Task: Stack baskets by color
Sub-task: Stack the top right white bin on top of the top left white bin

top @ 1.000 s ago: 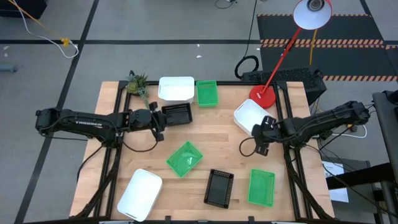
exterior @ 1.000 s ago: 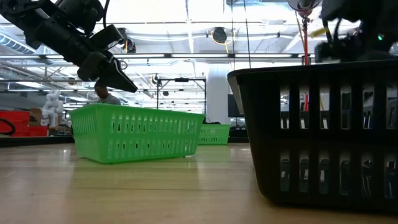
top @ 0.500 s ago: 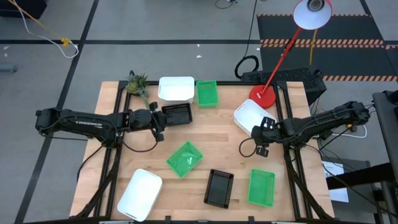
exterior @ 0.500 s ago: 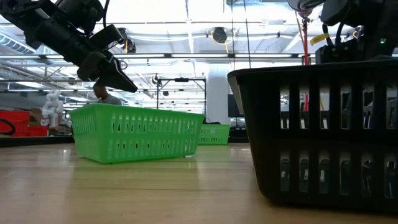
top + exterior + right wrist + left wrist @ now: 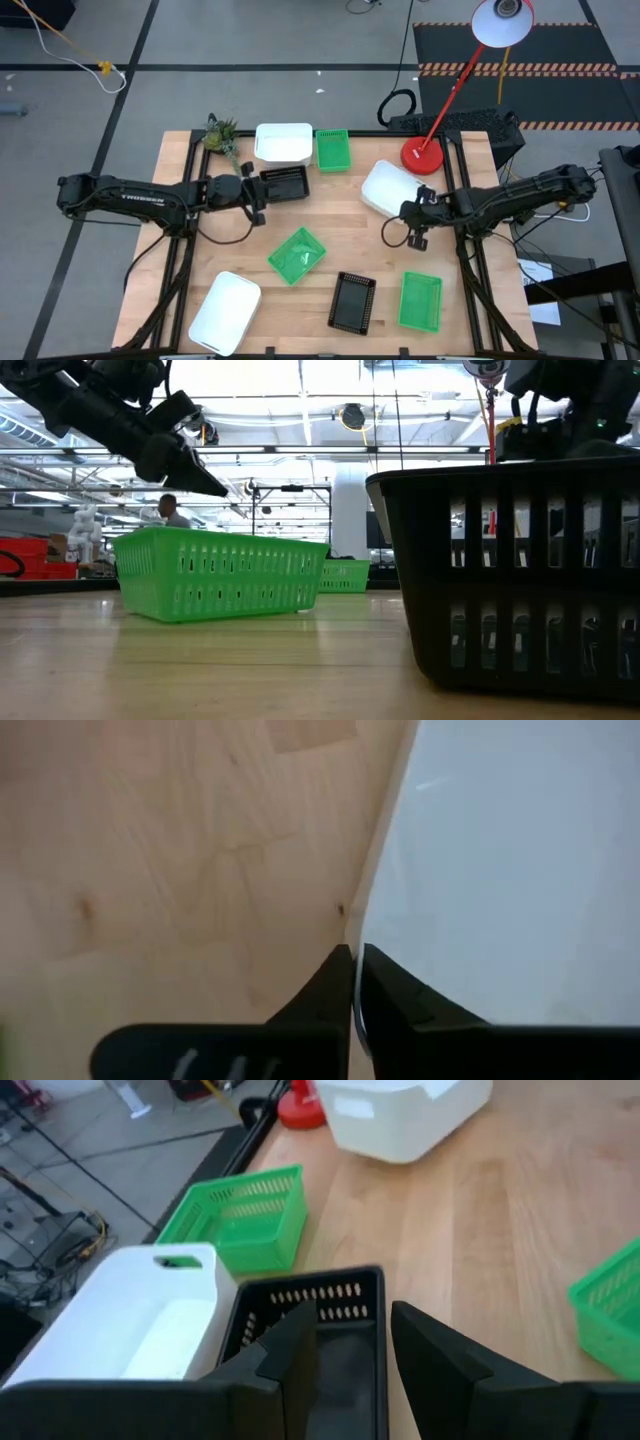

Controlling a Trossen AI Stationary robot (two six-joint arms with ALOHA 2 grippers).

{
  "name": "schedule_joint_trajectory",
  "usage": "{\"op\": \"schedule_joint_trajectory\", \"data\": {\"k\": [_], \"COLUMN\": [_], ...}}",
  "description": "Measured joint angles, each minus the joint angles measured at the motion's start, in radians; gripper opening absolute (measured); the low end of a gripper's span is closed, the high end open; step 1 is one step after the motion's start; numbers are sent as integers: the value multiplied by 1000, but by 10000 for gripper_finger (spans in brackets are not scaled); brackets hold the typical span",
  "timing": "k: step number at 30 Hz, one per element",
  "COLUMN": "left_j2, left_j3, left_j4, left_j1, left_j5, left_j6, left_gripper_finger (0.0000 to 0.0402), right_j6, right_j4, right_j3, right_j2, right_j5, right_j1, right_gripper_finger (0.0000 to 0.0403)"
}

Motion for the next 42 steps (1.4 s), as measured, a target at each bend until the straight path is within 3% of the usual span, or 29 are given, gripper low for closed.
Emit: {"op": "schedule_joint_trajectory", "data": {"k": [4, 14, 22, 25, 30, 35, 42], "left_j2": [1, 70, 272, 343, 456, 565, 712], "left_j3": [15, 227, 350, 388, 512, 661, 824], "left_j4": [-3, -110, -1, 40, -89, -236, -280], "left_j1": [-26, -112, -221, -250, -266, -267, -254], "left_j5": [0, -1, -149, -157, -156, -151, -147], "left_j6": [9, -2, 339, 358, 331, 295, 309], "left_gripper_finger": [144, 238, 203, 184, 176, 204, 235], "right_j6": [-18, -78, -147, -172, -205, -219, -276], "right_j4": [7, 84, 58, 34, 29, 29, 80], "right_j3": [31, 114, 243, 299, 375, 390, 390], "right_j2": [0, 97, 260, 301, 344, 360, 362], "right_j5": [12, 53, 53, 54, 56, 58, 92], "right_j1": [-9, -25, -23, -17, -15, -9, 3], "right_gripper_finger": [4, 3, 3, 3, 4, 5, 5]}}
